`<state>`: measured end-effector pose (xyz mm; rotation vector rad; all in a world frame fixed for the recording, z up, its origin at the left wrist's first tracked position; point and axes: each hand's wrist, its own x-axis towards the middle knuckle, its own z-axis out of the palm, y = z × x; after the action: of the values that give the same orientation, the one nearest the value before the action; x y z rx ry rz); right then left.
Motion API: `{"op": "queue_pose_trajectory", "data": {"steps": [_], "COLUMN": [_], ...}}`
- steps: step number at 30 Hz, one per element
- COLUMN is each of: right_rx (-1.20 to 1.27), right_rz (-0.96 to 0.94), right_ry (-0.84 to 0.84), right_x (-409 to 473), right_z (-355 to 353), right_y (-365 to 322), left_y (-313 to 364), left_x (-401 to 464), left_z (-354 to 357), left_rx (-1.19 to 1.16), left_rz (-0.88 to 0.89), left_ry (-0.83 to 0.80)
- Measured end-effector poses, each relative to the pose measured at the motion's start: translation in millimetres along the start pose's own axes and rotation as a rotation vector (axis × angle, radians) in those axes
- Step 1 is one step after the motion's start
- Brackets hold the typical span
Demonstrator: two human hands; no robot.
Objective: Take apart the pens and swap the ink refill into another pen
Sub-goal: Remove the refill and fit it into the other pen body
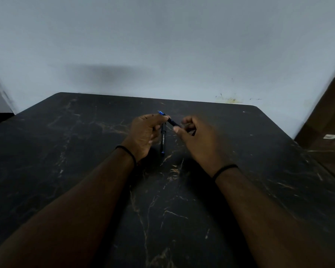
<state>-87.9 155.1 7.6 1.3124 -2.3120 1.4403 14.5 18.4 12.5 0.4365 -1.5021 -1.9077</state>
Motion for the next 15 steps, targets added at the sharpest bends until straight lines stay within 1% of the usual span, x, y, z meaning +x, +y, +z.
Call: {"op": "queue_pose_trajectory", "data": {"steps": [4,8,12,15], "right_rx": [-0.05,0.045,0.032,0.041], "right_rz": [-0.044,-0.014,-0.055,-0.033], "right_ry": [0.021,0.042,0.062,0.069], "right_x": [-1.1,0.4,-0.2,0.0], "right_z": [3.1,5.5,9.2,10.1], "right_y": [3.0,4.9,6.5,5.3], "left_y": [-2.9,-4.3,-7.7,-9.3], "left_x": [2.1,3.8,7.5,10.3], "left_z": [-1.4,-2.2,-3.1,-7.0], "left_rx": [-0.012,-0.012,-0.016,-0.017], "left_rz": [-0.002,-0.001,0.004,-0.001], "left_ry": [-0.009,-0.014,-0.019,-0.019]}}
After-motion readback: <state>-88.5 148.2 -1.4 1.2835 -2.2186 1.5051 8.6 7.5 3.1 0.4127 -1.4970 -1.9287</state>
